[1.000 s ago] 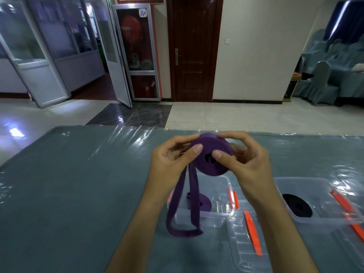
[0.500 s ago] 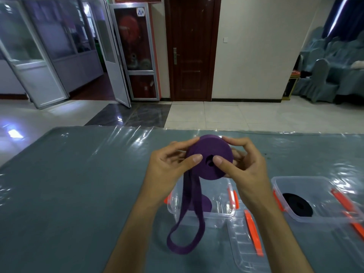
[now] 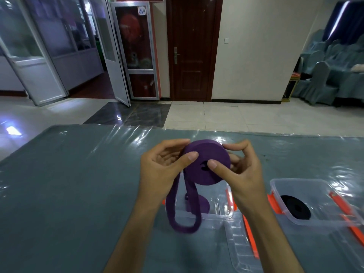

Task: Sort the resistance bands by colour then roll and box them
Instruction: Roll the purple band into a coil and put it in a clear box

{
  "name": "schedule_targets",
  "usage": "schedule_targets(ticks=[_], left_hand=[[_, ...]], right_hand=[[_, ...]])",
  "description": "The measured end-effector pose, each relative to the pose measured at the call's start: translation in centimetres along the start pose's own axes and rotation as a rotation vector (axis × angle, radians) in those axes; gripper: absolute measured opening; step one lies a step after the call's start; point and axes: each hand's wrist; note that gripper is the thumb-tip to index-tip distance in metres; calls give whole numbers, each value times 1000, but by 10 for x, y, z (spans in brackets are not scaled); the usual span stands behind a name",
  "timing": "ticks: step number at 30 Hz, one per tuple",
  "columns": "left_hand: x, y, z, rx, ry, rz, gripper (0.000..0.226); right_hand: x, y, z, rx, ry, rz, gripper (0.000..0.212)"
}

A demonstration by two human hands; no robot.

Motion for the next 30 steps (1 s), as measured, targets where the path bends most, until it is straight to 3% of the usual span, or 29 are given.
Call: schedule_targets(ticks=[5, 11, 16, 19, 22, 27, 30], left_hand=[[1, 1, 1, 97, 154, -165, 43], [2, 0, -4, 68, 49, 29, 30], [6, 0, -5, 105, 132, -155, 39], [8, -2, -2, 22, 58, -76, 38], [2, 3, -3, 85, 75, 22, 35], [4, 2, -7, 91, 116, -137, 46], [4, -1, -8, 52, 64, -8, 41]], right_hand=[[1, -4, -2, 127, 81, -52, 52], [2, 0, 7, 26, 8, -1, 38], [2, -2, 9, 99, 48, 24, 42], [3, -3, 4, -16, -7, -9, 41], [2, -8, 0, -46, 5, -11, 38], [6, -9, -5, 43, 61, -17, 36], [10, -10, -6, -93, 33, -63, 40]])
Point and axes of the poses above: each hand's wrist, its own y-axis away from the middle knuckle, its own x-axis out of the back of the hand, z = x × y, and after that the axes turned 14 degrees about -y, right-handed
